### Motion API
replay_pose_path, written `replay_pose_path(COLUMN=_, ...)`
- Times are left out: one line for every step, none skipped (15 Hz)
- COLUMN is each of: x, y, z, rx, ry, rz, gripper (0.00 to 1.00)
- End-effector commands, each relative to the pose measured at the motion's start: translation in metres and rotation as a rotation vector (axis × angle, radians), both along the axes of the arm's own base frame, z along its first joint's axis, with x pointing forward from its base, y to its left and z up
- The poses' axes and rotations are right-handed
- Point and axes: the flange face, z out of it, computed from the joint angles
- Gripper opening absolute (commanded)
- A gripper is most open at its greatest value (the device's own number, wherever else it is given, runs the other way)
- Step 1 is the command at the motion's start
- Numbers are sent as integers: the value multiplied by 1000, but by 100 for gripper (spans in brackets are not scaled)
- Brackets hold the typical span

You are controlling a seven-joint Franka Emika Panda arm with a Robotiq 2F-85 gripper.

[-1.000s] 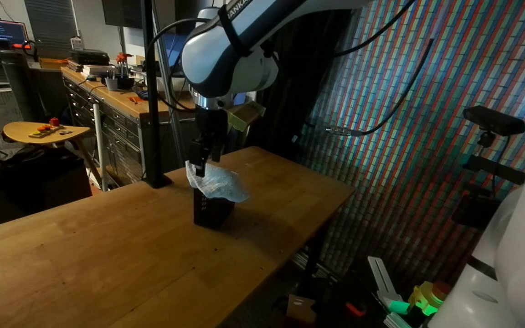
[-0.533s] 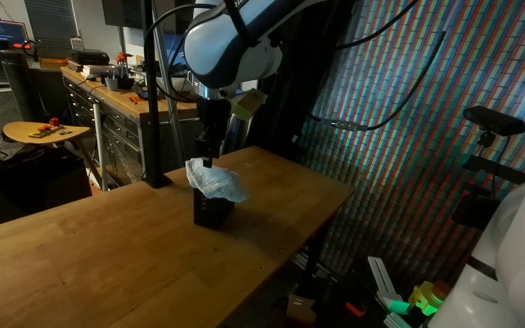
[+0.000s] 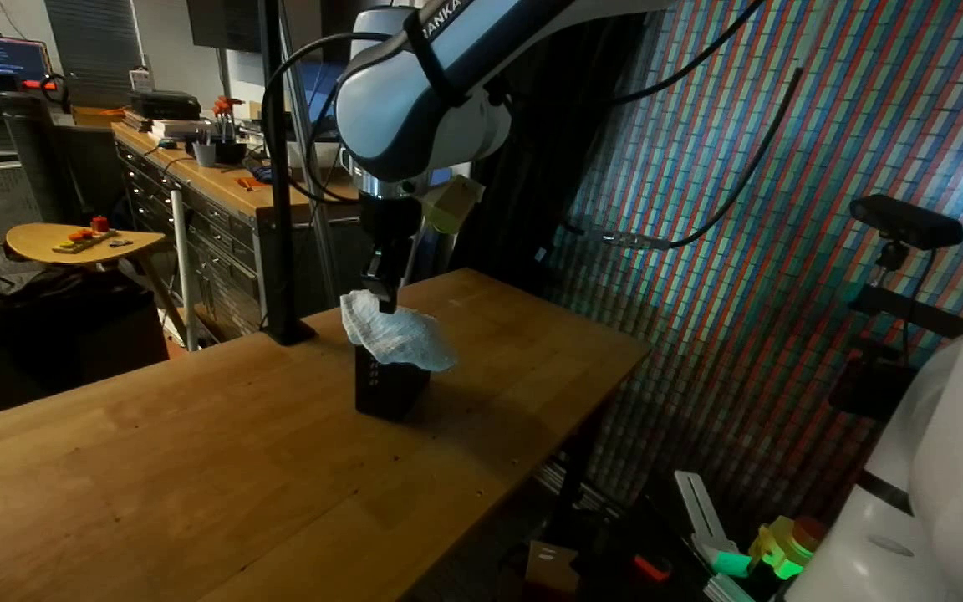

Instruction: Put the towel in the box

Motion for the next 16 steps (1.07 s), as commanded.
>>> replay_pose_path(x=12, y=-1, z=-9, rx=0, ry=-17, rz=29, gripper=5)
replay_pose_path(x=14, y=-3, z=-13, rx=-1, ry=-17, rz=32, gripper=5)
replay_pose_path(x=16, y=-4, z=-16, rx=-3, ry=-18, rz=35, gripper=5)
replay_pose_path(x=18, y=-7, z=-19, rx=-8, ry=-20, rz=38, gripper=4)
replay_pose_path(x=20, y=-9, z=-21, rx=-12, ry=-18, rz=41, gripper=5)
replay_pose_path(x=22, y=-12, z=-23, rx=-17, ry=-17, rz=44, gripper=5)
replay_pose_path(x=24, y=-16, z=-26, rx=-22, ry=-17, rz=45, gripper=4)
replay_pose_path(x=25, y=-19, z=-27, rx=-29, ry=-15, rz=47, gripper=4)
replay_pose_path(x=27, y=-23, z=-27, rx=-39, ry=-14, rz=48, gripper=4)
replay_pose_path(x=28, y=-25, z=-28, rx=-48, ry=-13, rz=50, gripper=5)
replay_pose_path(x=29, y=-28, z=-30, rx=-51, ry=-14, rz=48, gripper=4)
replay_pose_path(x=31, y=-29, z=-33, rx=-48, ry=-14, rz=46, gripper=4)
replay_pose_path(x=33, y=-29, z=-37, rx=-42, ry=-11, rz=45, gripper=4)
replay_pose_path(x=35, y=-26, z=-44, rx=-32, ry=-5, rz=48, gripper=4)
replay_pose_path(x=36, y=-23, z=-51, rx=-25, ry=4, rz=52, gripper=4)
replay_pose_path(x=38, y=-19, z=-61, rx=-15, ry=14, rz=60, gripper=5)
